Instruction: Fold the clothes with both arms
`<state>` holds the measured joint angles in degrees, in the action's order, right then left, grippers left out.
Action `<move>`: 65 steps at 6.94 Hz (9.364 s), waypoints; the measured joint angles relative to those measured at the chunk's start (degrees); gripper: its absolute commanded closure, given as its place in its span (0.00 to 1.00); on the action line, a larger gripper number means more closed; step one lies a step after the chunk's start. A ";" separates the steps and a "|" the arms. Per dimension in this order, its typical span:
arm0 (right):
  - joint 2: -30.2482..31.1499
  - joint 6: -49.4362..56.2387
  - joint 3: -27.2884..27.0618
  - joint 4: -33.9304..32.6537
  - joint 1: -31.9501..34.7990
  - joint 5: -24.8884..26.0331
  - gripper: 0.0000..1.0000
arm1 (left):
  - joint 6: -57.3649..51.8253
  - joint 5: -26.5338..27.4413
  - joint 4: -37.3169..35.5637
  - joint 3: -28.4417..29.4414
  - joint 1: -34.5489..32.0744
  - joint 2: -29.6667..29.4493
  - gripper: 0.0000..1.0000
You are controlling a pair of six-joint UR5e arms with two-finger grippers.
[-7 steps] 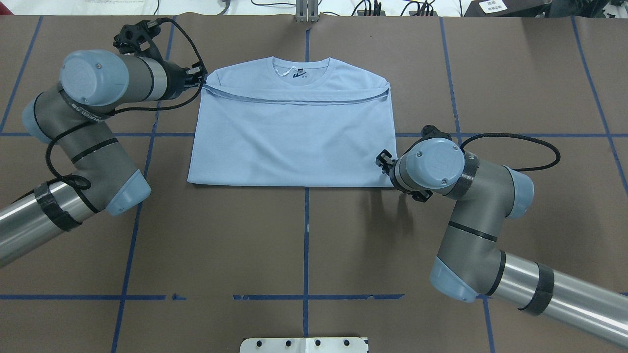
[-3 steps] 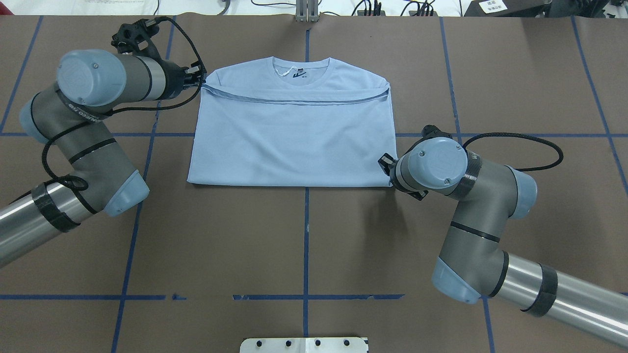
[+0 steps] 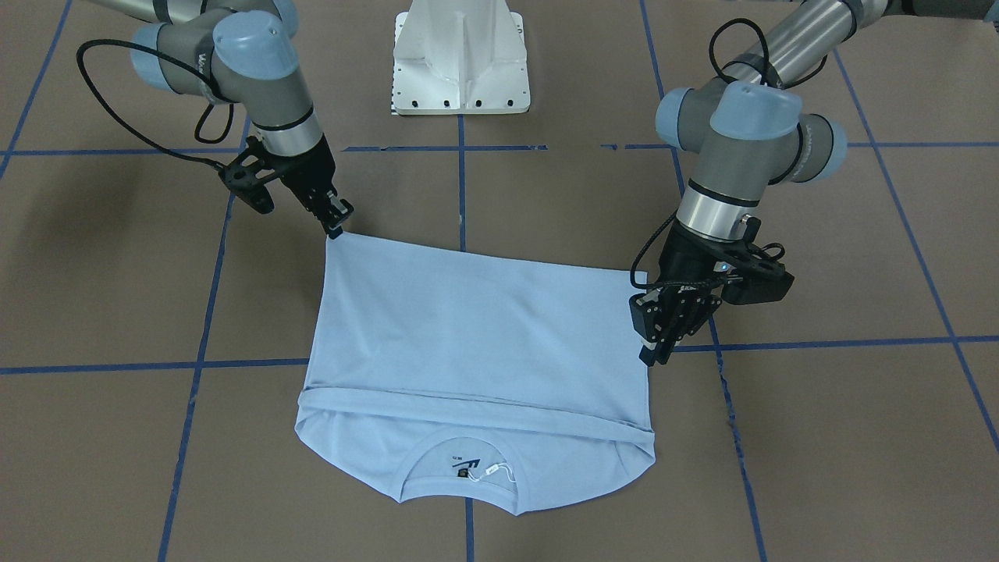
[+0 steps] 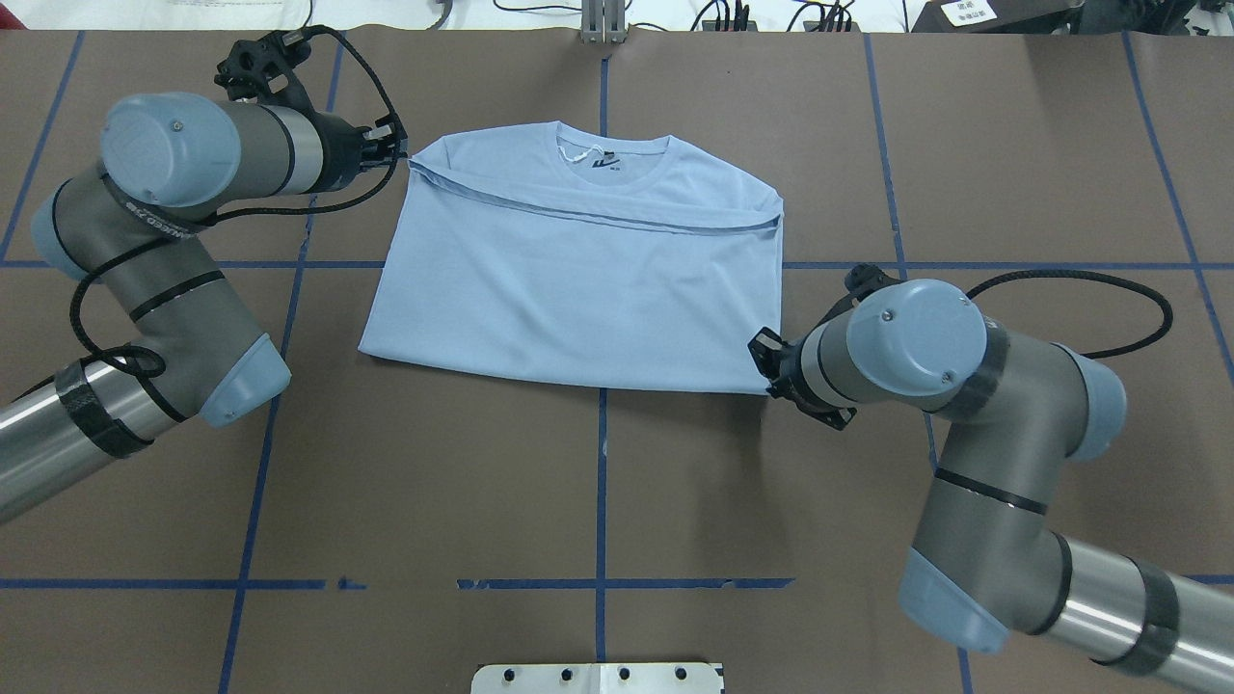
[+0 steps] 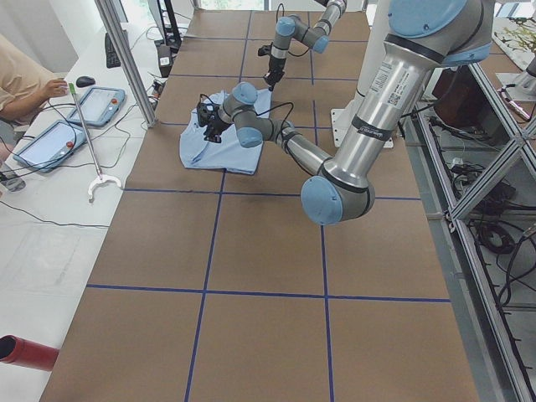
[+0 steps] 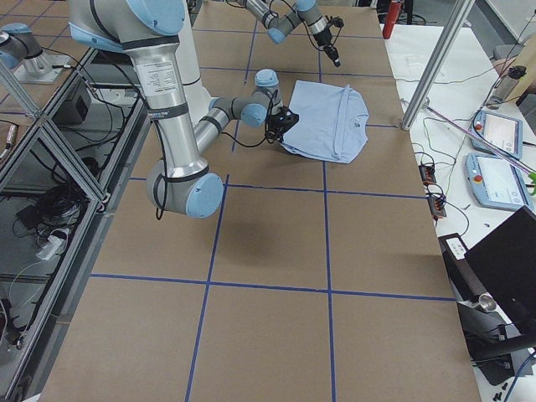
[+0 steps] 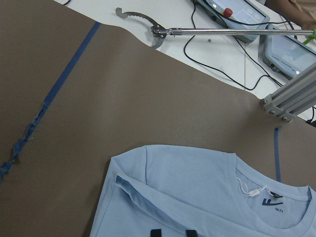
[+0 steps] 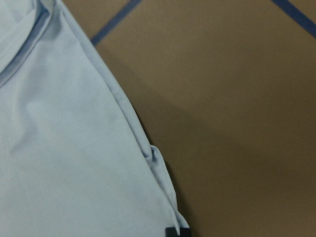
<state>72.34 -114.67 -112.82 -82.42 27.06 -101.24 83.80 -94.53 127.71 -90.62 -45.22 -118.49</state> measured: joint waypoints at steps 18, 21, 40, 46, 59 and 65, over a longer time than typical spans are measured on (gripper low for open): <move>-3.78 3.01 -11.27 -18.71 -2.33 -4.27 0.00 | 25.67 -7.28 -8.94 -16.25 25.81 12.95 0.40; -4.08 3.19 -9.70 -18.58 -1.74 -4.14 0.00 | 25.75 -7.19 -8.93 -16.17 26.27 13.14 0.79; -6.71 3.01 -5.72 -12.06 -2.83 7.66 0.00 | 8.02 -6.22 11.82 41.44 0.33 -24.92 0.84; -8.59 31.15 0.23 -12.69 -4.99 -0.21 0.00 | 4.36 -11.63 11.53 29.19 -1.74 -15.78 0.43; -11.42 67.24 8.67 -32.19 -2.98 -6.77 0.00 | 4.70 -13.54 11.40 22.35 -1.89 -10.28 0.40; -15.47 52.77 8.29 -28.66 -0.91 -6.25 0.01 | 5.07 -15.36 11.28 13.21 -1.92 -5.32 0.39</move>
<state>56.87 -61.90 -104.53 -111.08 26.14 -107.49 88.87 -109.89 139.00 -77.41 -47.14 -123.81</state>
